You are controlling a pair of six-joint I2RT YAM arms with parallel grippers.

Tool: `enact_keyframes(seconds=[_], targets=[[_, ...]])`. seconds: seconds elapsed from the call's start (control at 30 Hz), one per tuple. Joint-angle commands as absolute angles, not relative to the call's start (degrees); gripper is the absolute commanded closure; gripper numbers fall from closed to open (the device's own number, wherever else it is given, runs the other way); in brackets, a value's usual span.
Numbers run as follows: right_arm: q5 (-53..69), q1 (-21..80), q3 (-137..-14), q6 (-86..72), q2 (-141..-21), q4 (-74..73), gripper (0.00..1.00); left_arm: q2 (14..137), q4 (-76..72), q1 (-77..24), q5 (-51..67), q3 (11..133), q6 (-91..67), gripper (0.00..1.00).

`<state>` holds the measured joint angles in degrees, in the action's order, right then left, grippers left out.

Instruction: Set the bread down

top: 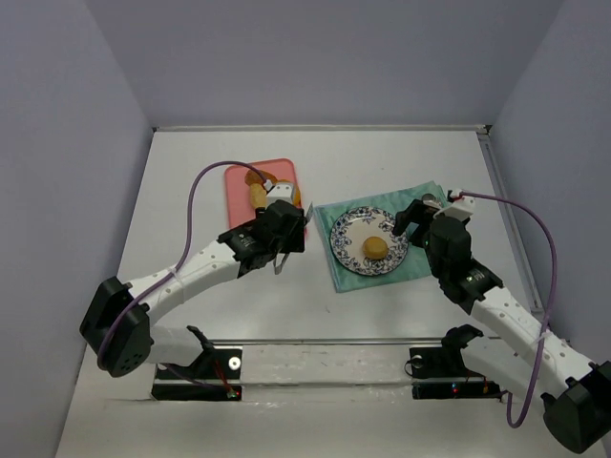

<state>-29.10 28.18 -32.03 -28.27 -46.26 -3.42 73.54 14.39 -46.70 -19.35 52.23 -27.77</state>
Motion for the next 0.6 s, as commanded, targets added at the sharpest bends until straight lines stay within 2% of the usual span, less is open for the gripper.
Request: enact_keyframes(seconds=[0.0,0.57], targets=[[-30.4,28.5,-32.4,-28.4,-46.8,-1.5,0.00,74.8,13.9,-45.6,-22.7,52.4,-30.5,0.31],[-30.4,28.5,-32.8,-28.6,-48.3,-1.5,0.00,77.6,16.0,-45.4,-21.5,50.4,-34.1,0.29]])
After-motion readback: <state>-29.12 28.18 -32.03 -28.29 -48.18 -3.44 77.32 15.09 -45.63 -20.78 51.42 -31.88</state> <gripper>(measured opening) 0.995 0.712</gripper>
